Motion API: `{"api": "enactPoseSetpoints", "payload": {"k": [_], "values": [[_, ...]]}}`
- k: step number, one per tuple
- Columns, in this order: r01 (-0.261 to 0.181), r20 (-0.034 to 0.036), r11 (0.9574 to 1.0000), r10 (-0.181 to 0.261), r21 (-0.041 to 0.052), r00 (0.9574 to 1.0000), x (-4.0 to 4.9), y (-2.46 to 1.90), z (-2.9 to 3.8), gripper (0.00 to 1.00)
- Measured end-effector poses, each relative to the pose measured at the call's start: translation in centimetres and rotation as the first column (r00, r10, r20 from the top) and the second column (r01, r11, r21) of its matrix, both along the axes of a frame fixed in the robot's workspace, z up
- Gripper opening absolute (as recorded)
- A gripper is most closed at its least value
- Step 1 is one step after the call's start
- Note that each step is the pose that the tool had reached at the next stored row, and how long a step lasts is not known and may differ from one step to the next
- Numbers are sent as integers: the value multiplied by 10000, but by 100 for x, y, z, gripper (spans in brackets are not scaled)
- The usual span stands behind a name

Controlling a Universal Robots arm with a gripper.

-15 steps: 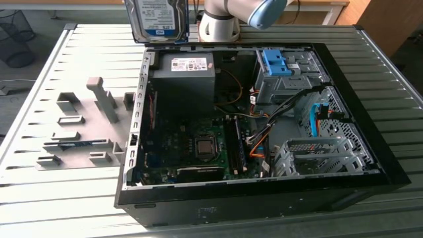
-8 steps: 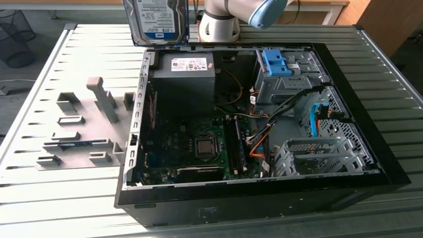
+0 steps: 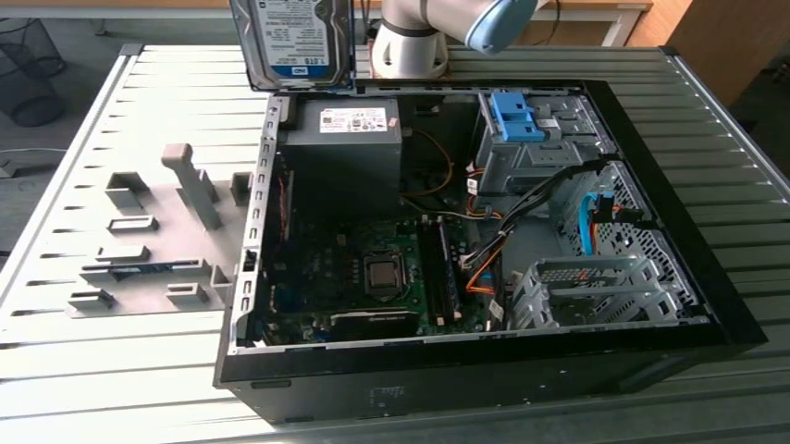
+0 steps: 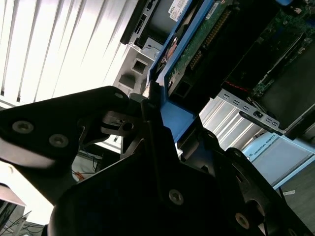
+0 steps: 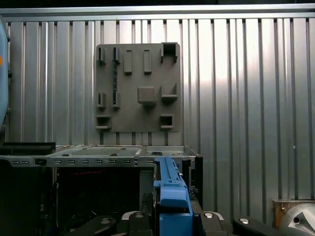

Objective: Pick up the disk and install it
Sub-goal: 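Pick up the disk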

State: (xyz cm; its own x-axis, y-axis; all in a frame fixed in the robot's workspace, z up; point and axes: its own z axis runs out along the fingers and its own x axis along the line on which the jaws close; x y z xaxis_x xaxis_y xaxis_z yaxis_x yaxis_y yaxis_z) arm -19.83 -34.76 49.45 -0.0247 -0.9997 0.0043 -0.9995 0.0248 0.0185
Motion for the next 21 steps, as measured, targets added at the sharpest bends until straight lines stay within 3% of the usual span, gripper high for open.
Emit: {"api": "enactPoseSetpoints", "payload": {"k": [10, 16, 21], "values": [[0, 0, 10000, 0, 1, 10000, 284, 0, -1, 37], [-1, 1, 10000, 1, 1, 10000, 390, 0, -2, 37], [0, 0, 10000, 0, 1, 10000, 410, -17, -4, 37]]}}
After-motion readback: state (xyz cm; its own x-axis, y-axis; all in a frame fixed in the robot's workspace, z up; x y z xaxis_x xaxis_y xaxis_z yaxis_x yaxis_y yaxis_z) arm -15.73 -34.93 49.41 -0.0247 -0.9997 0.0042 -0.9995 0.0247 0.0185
